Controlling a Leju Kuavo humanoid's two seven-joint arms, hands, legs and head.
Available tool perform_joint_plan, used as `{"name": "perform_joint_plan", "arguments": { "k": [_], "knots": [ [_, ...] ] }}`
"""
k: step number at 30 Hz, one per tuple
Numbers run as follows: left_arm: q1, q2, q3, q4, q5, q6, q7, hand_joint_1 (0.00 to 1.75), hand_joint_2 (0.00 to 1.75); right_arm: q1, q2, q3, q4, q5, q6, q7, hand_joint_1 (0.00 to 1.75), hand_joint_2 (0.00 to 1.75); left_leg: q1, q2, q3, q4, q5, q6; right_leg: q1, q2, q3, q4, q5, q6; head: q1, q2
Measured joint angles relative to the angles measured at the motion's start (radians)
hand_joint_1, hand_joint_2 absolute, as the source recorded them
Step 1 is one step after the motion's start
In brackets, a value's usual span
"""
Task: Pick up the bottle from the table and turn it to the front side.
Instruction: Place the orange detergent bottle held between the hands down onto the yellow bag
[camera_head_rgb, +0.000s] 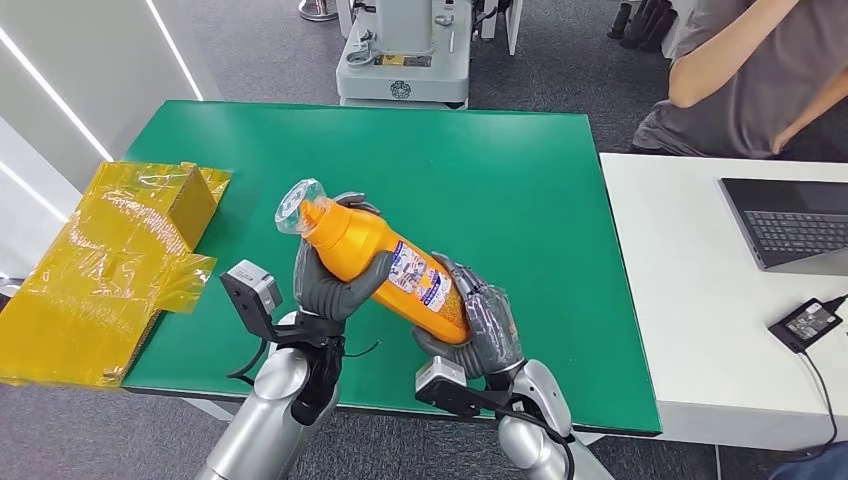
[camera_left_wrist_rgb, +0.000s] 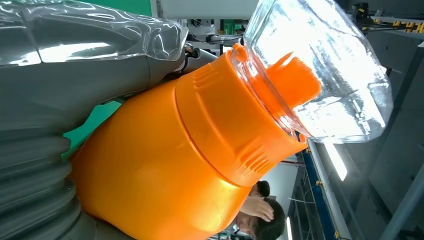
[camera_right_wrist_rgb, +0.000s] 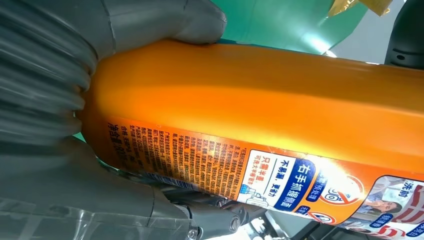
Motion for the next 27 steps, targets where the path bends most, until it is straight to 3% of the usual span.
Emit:
{"name": "perform_joint_plan", "arguments": {
  "k": [5,9,27],
  "knots": [
    [0.001,0.0,0.0,0.0,0.002,0.008,-0.002,1.75,1.75,-0.001,0.0,0.0,-0.002,0.01,0.006,0.004,1.69,1.75,0.0,0.0,0.0,0.0,0.0,0.0,0.0,0.0,0.0,0.0,0.0,0.0,0.0,0.0],
    [0.001,0.0,0.0,0.0,0.002,0.01,-0.002,1.75,1.75,-0.001,0.001,0.0,-0.002,0.01,0.004,0.007,0.04,1.75,0.0,0.0,0.0,0.0,0.0,0.0,0.0,0.0,0.0,0.0,0.0,0.0,0.0,0.0],
    [0.005,0.001,0.0,0.0,0.0,0.017,0.0,1.75,1.75,0.024,0.004,0.011,-0.062,-0.011,-0.021,0.01,0.0,1.75,0.0,0.0,0.0,0.0,0.0,0.0,0.0,0.0,0.0,0.0,0.0,0.0,0.0,0.0]
  ]
}}
